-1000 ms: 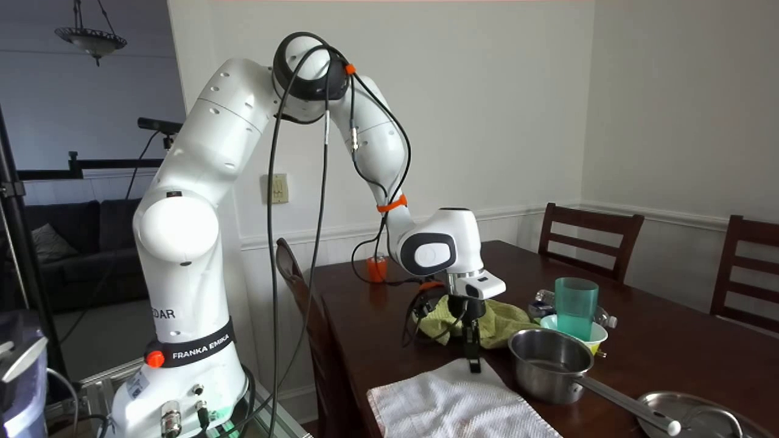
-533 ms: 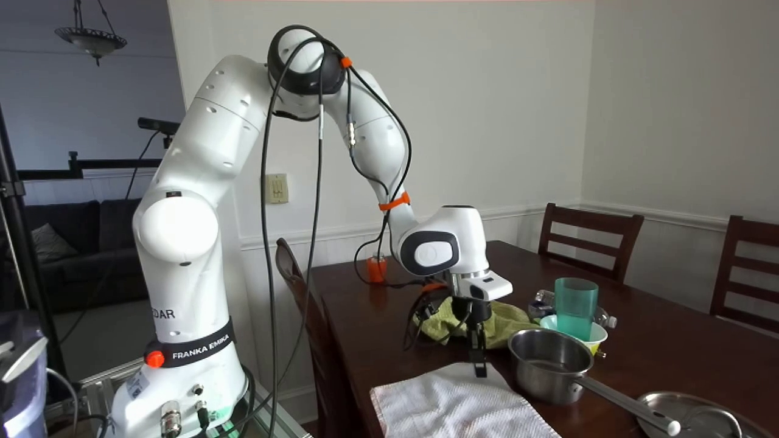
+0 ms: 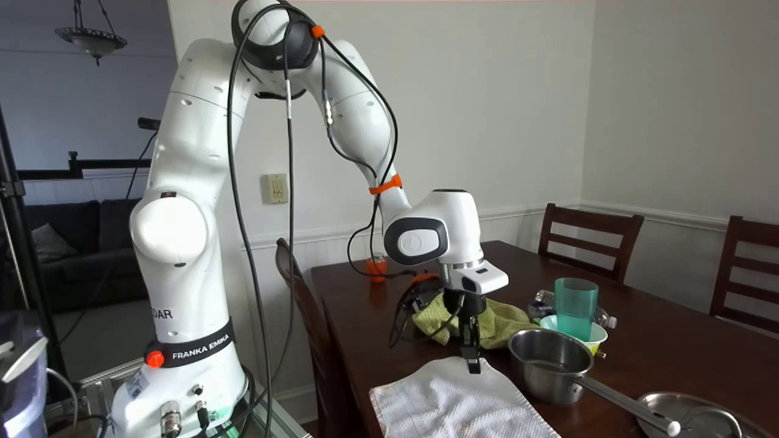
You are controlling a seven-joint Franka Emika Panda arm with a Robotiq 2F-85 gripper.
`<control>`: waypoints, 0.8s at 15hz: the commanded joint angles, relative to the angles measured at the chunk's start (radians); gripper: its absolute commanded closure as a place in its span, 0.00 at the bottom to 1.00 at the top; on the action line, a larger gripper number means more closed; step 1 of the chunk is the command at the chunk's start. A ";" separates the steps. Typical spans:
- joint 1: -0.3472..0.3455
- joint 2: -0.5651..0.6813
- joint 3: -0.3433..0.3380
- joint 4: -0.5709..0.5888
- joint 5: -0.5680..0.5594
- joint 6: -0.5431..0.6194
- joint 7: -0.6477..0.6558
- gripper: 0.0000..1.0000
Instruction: Fold the towel on the table
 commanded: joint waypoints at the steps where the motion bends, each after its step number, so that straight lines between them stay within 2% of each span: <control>1: -0.076 -0.071 0.012 -0.074 0.027 0.003 -0.089 0.98; 12: -0.269 -0.062 0.039 -0.116 0.044 -0.005 -0.308 0.98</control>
